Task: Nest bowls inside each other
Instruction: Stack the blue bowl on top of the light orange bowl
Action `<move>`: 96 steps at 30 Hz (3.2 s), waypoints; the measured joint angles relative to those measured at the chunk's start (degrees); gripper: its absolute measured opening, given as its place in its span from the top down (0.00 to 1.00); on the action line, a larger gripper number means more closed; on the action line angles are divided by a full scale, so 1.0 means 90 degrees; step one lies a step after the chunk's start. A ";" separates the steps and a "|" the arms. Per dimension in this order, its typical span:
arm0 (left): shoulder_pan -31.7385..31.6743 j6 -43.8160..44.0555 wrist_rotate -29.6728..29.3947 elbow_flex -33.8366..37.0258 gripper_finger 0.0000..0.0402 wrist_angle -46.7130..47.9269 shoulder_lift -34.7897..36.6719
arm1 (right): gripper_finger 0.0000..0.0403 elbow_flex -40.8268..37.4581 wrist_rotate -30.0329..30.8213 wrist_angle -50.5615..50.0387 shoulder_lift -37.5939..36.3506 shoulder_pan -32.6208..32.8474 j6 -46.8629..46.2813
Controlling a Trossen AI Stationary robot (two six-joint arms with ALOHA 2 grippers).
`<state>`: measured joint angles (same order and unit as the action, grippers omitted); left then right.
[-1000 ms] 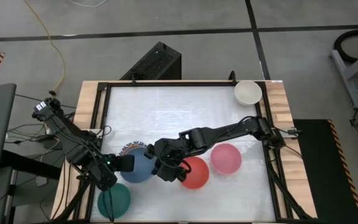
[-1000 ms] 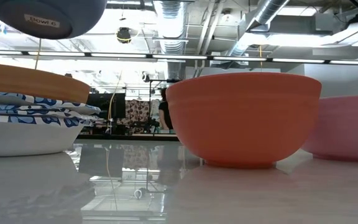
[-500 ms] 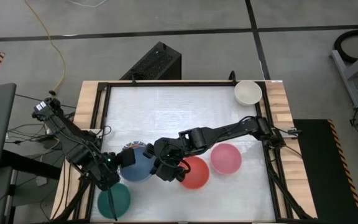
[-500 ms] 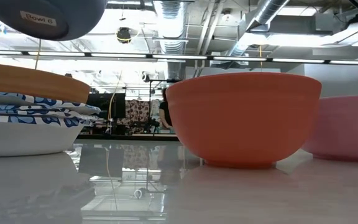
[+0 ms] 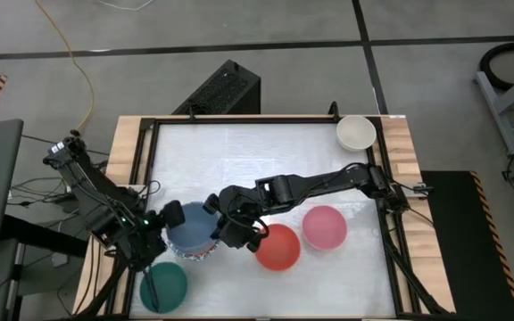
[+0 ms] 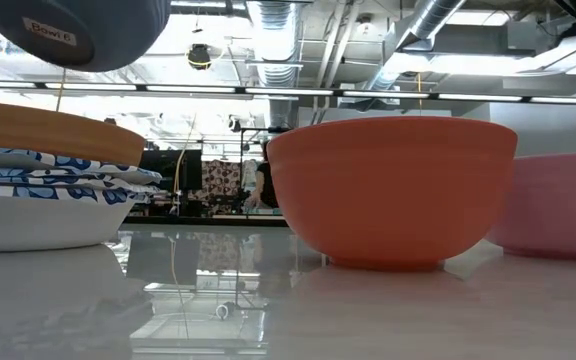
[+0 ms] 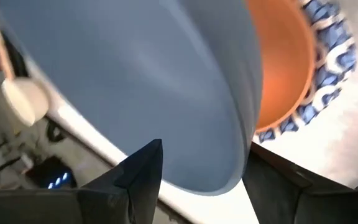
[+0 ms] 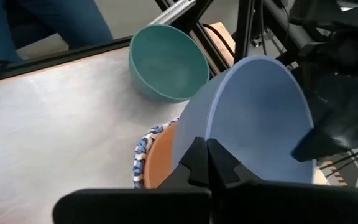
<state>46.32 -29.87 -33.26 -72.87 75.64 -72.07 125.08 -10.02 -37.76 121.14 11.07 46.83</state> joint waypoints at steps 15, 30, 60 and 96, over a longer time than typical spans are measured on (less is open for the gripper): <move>0.0023 0.0837 -0.0141 -0.0010 0.51 0.0719 0.0493 | 1.00 -0.0012 -0.0073 0.0553 0.0376 -0.0104 0.0260; 0.0023 0.1368 -0.0058 -0.0011 0.51 0.1170 0.0487 | 1.00 -0.0007 0.0483 0.0598 0.0724 -0.0075 0.0153; 0.0024 0.2213 0.0694 -0.0011 0.51 0.1174 0.0486 | 1.00 -0.0001 0.0817 0.0406 0.0724 -0.0068 -0.0041; 0.0025 0.1894 0.0666 -0.0004 0.34 0.0627 0.0342 | 1.00 0.0000 0.2018 -0.0254 0.0724 0.0076 0.0396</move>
<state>46.54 -12.82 -27.27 -72.90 81.28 -69.00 125.08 8.14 -40.04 127.66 11.75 50.40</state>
